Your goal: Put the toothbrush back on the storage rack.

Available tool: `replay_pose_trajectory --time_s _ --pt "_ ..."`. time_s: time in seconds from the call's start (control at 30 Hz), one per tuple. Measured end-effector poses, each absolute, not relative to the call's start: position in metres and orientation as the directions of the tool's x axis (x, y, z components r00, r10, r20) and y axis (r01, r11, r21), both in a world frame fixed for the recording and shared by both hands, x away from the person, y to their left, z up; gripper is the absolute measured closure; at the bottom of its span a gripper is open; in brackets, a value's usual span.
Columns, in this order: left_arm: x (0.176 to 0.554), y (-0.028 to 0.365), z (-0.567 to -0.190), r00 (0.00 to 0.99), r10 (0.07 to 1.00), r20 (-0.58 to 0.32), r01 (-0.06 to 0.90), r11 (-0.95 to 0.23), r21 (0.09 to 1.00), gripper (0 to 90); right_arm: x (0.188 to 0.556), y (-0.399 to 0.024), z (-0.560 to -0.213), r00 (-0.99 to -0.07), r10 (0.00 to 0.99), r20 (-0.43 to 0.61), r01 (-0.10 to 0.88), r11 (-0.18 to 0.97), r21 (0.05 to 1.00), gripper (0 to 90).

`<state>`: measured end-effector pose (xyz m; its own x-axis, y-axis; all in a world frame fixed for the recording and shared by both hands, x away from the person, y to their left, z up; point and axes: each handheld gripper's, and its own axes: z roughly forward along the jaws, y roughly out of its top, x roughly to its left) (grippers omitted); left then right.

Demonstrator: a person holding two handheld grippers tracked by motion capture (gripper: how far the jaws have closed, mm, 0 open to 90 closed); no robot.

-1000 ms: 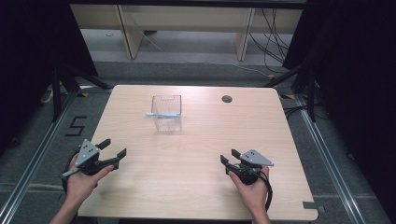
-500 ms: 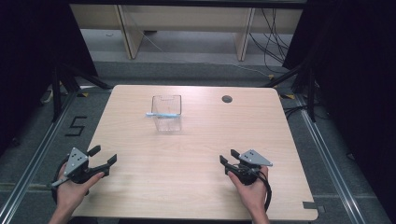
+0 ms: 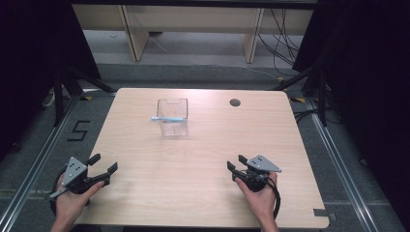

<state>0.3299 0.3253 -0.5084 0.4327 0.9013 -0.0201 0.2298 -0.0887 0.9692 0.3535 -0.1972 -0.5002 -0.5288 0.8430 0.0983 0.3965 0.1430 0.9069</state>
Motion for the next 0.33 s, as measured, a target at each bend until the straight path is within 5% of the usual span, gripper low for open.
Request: replay_pose_trajectory --time_s 0.33 --pt "0.3307 0.3209 -0.5143 0.438 0.899 -0.022 0.24 -0.093 0.966 22.7 0.3545 -0.2003 -0.4984 -0.522 0.847 0.099 0.391 0.135 0.91 46.4"
